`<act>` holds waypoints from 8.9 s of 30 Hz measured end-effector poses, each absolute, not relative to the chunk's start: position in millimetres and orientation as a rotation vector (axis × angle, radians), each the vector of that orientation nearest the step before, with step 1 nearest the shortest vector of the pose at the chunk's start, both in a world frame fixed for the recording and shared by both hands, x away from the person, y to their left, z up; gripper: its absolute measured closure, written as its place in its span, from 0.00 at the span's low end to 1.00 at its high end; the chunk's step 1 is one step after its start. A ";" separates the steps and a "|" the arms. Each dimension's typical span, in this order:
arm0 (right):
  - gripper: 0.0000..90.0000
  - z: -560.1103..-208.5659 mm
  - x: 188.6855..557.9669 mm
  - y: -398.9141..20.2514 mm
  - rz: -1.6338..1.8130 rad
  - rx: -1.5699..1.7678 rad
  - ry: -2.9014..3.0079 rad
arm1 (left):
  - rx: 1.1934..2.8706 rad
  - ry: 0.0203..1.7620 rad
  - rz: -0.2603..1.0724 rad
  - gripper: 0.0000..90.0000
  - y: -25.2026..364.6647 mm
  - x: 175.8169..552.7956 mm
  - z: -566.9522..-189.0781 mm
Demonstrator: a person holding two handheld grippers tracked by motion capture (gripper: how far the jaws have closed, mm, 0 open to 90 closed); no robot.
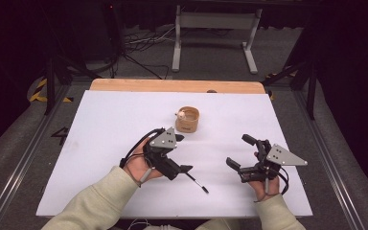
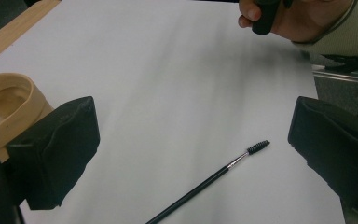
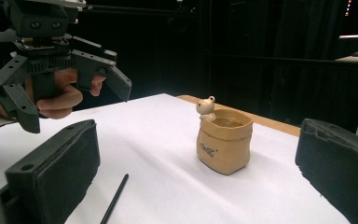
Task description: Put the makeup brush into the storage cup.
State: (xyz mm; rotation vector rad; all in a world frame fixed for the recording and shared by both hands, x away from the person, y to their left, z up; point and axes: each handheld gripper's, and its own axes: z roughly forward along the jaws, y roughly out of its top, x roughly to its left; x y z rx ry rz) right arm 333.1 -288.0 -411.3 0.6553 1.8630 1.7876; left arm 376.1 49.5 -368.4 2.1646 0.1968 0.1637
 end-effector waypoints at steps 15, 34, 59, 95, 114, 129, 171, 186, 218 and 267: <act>0.00 -412.2 334.4 -288.9 1.801 0.664 1.874 | 2.475 0.236 0.146 0.04 24.6 384.8 -374.4; 0.00 -412.6 334.5 -289.2 1.799 0.662 1.885 | 2.766 0.189 0.151 0.07 -3.7 385.4 -382.9; 0.00 -413.2 335.4 -290.8 1.812 0.658 1.901 | 2.891 0.138 0.112 0.14 -16.4 397.3 -404.4; 0.01 -415.7 336.9 -290.0 1.823 0.661 1.923 | 2.933 0.103 -0.005 0.28 -14.3 404.2 -425.3; 0.02 -417.1 338.3 -290.4 1.835 0.669 1.941 | 2.947 0.098 0.009 0.54 -15.1 403.1 -423.2; 0.02 -417.4 338.9 -291.3 1.840 0.677 1.945 | 2.955 0.076 0.023 0.87 -14.4 399.7 -421.8; 0.03 -418.5 341.2 -292.0 1.887 0.687 1.967 | 2.587 0.186 0.049 0.95 56.1 387.3 -377.2; 0.03 -418.5 341.0 -290.5 1.890 0.686 1.980 | 2.268 0.264 0.055 0.95 91.7 386.5 -368.6; 0.03 -418.8 340.3 -285.9 1.875 0.662 2.006 | 1.759 0.228 0.017 0.95 127.0 382.6 -399.6; 0.45 -356.6 375.4 -169.3 1.880 0.392 2.316 | 1.695 0.218 0.016 0.95 133.1 377.5 -416.5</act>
